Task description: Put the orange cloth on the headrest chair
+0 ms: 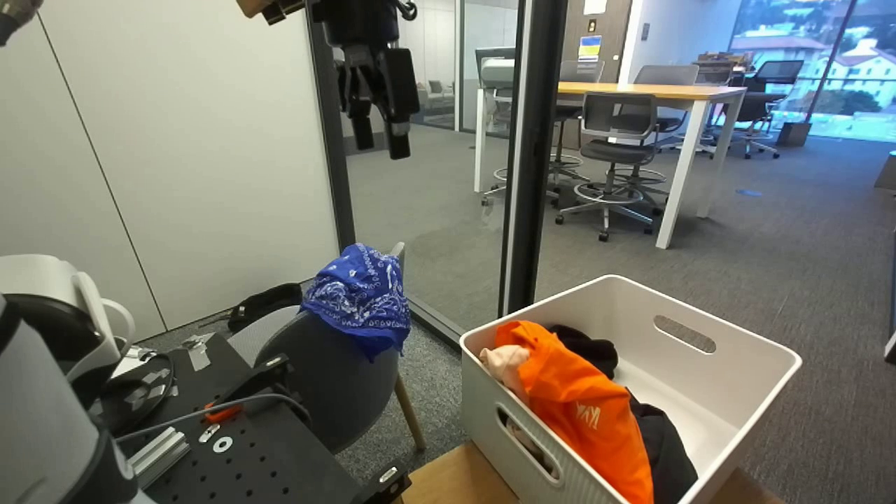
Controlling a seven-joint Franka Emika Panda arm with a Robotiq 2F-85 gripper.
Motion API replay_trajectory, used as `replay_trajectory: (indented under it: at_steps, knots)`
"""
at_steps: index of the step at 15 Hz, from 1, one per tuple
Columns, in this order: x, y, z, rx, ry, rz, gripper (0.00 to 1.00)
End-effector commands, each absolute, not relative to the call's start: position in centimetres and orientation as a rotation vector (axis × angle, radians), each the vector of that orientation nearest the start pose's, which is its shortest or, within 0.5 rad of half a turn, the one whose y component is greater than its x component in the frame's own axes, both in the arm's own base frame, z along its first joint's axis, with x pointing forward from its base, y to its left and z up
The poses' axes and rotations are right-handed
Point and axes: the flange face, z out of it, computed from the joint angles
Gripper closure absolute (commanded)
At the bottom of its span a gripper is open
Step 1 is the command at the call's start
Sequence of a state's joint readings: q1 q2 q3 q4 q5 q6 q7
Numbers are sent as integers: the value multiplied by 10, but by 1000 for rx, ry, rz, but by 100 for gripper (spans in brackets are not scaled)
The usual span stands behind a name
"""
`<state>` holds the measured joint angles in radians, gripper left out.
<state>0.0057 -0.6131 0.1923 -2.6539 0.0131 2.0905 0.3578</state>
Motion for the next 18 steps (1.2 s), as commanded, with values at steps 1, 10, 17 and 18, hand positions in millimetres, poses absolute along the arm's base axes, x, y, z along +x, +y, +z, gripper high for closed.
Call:
replay_trajectory:
  at_steps: [1,10,17,18]
  knots:
    - [357,15,431,-3172,584,-151,0]
    - [359,-145,379,-2847,1321,-34,0]
    - [401,-190,309,-2593,1511,50,0]
    - [407,-194,302,-2562,1531,66,0]
